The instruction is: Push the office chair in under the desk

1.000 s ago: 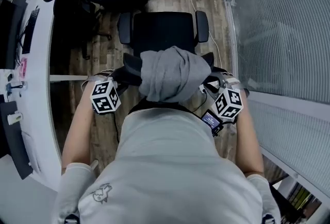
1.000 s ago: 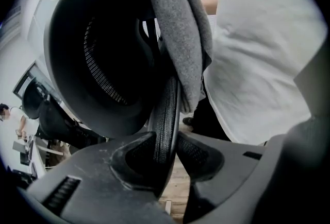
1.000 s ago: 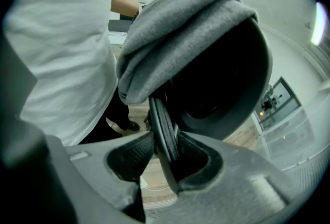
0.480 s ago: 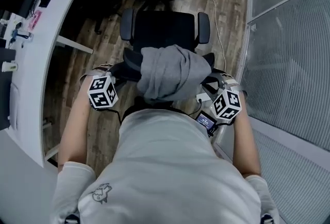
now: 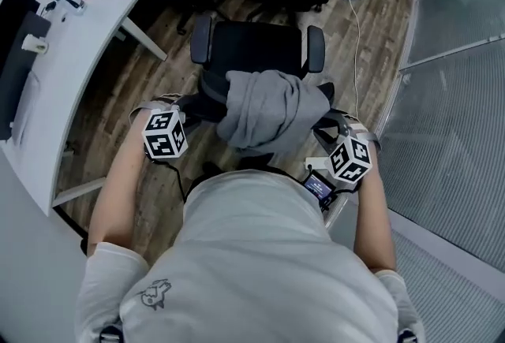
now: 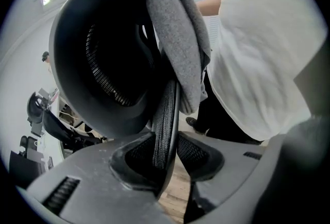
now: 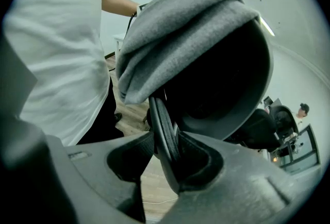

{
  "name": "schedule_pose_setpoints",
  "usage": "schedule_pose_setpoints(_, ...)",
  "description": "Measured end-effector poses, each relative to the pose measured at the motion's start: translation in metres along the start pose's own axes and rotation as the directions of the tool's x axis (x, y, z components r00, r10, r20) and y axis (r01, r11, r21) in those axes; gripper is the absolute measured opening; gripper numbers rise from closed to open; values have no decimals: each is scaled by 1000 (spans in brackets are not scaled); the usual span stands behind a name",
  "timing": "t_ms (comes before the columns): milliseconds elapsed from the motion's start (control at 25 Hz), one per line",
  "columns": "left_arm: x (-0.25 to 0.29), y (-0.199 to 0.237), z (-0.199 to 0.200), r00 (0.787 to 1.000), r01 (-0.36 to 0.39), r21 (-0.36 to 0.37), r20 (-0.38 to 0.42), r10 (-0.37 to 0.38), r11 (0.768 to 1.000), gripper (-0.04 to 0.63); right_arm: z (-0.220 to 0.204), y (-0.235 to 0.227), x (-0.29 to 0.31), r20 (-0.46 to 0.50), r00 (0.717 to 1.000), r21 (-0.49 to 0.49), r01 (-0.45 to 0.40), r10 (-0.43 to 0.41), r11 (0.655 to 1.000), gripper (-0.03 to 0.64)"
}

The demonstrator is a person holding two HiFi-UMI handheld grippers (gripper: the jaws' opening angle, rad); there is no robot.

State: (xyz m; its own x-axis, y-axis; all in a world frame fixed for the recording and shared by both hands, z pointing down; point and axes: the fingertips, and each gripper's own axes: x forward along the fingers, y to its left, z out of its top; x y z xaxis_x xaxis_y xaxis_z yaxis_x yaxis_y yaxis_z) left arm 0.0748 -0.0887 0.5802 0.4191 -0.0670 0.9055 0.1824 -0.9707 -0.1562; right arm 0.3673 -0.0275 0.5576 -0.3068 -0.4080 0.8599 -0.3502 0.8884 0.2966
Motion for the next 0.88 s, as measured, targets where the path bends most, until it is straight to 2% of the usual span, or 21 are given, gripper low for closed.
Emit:
schedule_pose_setpoints(240, -33, -35, -59, 999, -45, -87, -18, 43, 995, 127, 63, 19, 22, 22, 999, -84, -37, 39, 996, 140)
schedule_pose_setpoints(440, -52, -61, -90, 997, -71, -153, -39, 65, 986, 127, 97, 30, 36, 39, 997, -139, -60, 66, 989, 141)
schedule_pose_setpoints(880, -105, -113, -192, 991, -127, -299, -82, 107, 946, 127, 211, 57, 83, 71, 987, -275, -117, 141, 954, 143)
